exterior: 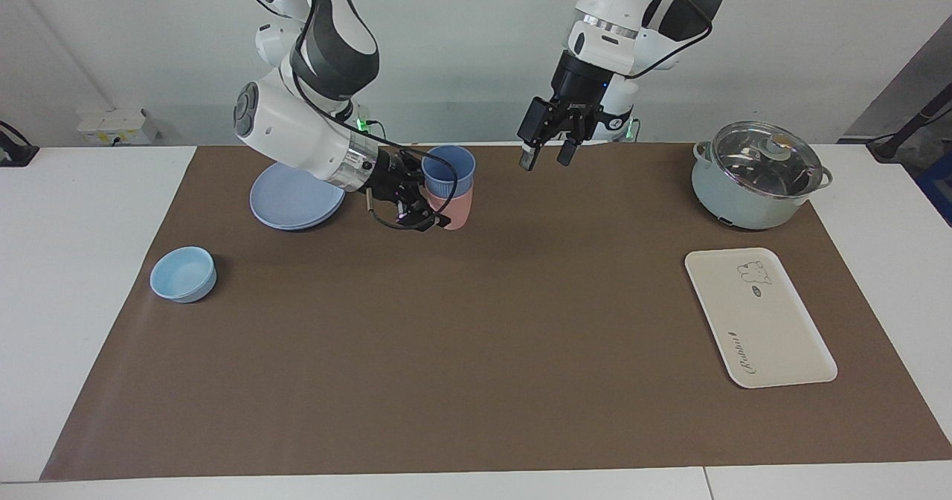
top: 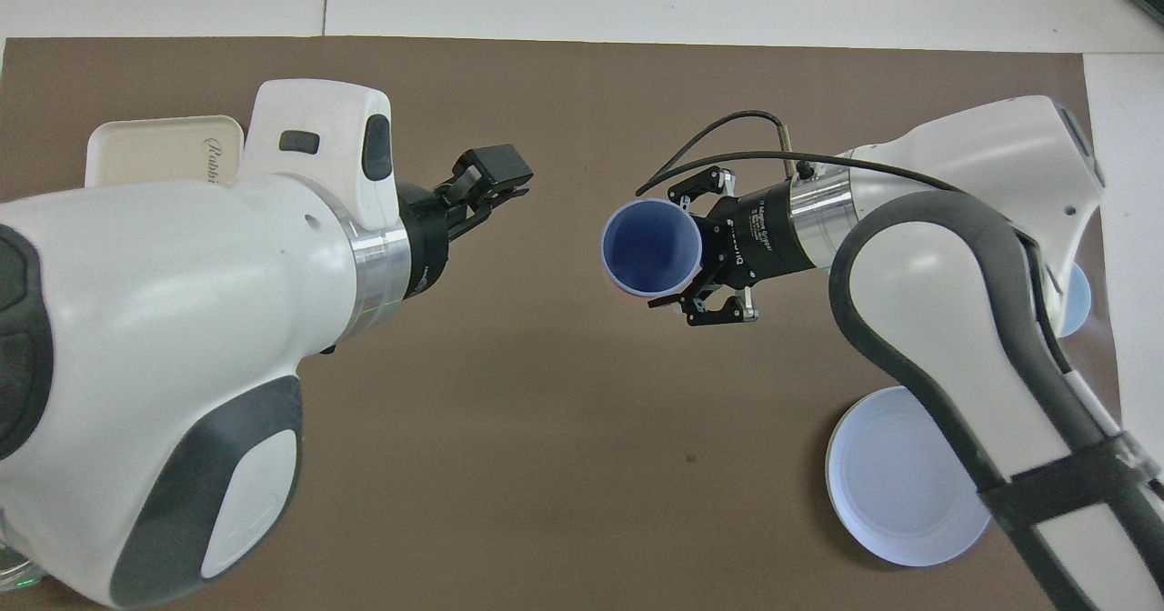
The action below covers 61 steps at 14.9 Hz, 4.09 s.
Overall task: Place cup on tray
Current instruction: 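Grasp the inner blue cup with the left gripper, then pull the blue cup out with the left gripper while the right gripper holds, then lower the blue cup onto the tray while the right gripper lowers the pink cup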
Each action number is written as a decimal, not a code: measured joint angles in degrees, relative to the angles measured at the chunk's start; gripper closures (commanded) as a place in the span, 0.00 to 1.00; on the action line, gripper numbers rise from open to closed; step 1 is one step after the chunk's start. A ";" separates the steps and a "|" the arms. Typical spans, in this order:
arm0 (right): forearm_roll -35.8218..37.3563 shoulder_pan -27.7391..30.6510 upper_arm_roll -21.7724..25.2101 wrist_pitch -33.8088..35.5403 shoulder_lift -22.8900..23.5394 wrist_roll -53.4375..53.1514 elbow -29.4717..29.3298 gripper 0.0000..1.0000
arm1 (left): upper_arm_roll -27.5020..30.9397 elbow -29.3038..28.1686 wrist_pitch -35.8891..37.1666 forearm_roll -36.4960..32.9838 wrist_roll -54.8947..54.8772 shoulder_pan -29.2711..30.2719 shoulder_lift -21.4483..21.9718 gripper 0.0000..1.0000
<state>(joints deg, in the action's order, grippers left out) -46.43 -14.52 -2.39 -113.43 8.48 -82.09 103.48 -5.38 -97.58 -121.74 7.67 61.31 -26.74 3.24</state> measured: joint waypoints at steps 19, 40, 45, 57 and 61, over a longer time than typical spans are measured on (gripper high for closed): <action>2.97 -5.60 -0.07 -6.25 0.36 -3.41 3.32 1.00 | -1.04 -4.56 1.73 -3.62 -2.24 -4.81 -3.73 0.99; 3.11 -3.32 0.43 -6.62 0.42 -3.52 3.32 1.00 | 1.52 5.42 18.94 -2.54 -21.10 13.60 -1.08 1.00; 3.36 10.02 0.87 1.58 0.46 7.94 4.10 1.00 | 2.07 -8.20 7.45 0.37 -48.29 31.74 -0.93 1.00; 3.38 28.75 1.06 1.90 13.14 35.56 6.29 1.00 | 1.40 -10.84 -14.12 3.36 -73.24 43.59 -19.27 0.00; 3.38 28.99 0.76 1.90 13.73 35.71 5.61 1.00 | 1.14 -10.09 -13.42 3.36 -75.92 43.54 -18.84 0.00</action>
<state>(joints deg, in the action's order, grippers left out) -43.05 14.47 -1.63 -111.53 22.21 -46.37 109.09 -4.25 -107.67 -135.16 11.03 -14.61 16.80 -15.61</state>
